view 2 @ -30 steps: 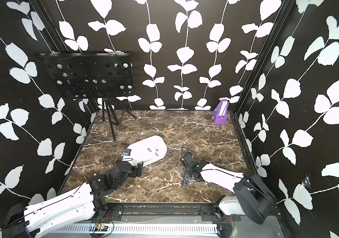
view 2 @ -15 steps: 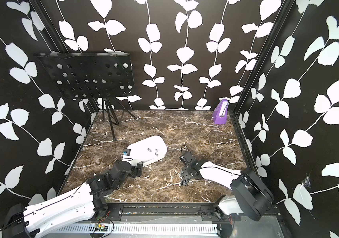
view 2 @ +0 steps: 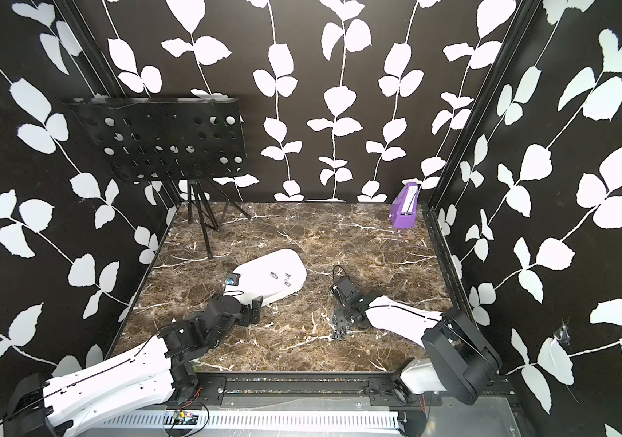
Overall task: Put the socket on the desktop into the storage box
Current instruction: Pick up the socket head from the center of the board.
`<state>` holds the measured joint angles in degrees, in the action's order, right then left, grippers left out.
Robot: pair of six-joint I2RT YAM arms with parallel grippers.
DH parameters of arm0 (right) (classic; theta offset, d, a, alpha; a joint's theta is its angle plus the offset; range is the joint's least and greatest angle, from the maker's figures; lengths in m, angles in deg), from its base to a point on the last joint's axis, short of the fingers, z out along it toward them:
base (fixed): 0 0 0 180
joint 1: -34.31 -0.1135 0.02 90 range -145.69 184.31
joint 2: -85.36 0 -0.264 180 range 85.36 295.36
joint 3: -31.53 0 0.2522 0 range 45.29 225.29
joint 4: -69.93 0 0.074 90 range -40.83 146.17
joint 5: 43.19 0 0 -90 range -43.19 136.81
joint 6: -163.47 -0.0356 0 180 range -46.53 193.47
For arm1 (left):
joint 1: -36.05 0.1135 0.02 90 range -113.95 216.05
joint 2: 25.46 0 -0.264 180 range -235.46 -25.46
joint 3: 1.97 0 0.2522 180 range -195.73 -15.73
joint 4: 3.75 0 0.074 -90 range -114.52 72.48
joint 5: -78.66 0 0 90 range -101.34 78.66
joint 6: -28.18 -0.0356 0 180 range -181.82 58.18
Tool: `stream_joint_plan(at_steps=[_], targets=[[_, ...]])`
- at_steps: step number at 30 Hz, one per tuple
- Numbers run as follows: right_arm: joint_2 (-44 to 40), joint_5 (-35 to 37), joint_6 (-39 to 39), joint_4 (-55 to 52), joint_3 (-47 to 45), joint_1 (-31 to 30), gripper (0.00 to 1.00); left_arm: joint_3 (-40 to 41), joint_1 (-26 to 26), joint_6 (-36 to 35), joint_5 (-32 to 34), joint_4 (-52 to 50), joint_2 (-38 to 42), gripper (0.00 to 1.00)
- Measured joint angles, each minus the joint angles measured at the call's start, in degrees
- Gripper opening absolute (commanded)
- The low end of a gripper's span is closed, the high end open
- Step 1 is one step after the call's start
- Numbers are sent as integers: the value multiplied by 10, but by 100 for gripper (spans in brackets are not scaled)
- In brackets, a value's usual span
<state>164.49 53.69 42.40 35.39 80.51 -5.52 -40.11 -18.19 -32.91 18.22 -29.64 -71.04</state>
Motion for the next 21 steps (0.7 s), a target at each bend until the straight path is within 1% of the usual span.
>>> stream_joint_plan(at_steps=[14, 17, 21], targets=[[-9, 0, 2, 0, -1, 3, 1, 0, 0, 0, 3, -3, 19, 96], [-46, 2, 5, 0, -7, 5, 0, 0, 0, 0, 5, -3, 21, 96], [-142, 1, 9, 7, -29, 6, 0, 0, 0, 0, 9, -3, 25, 96]])
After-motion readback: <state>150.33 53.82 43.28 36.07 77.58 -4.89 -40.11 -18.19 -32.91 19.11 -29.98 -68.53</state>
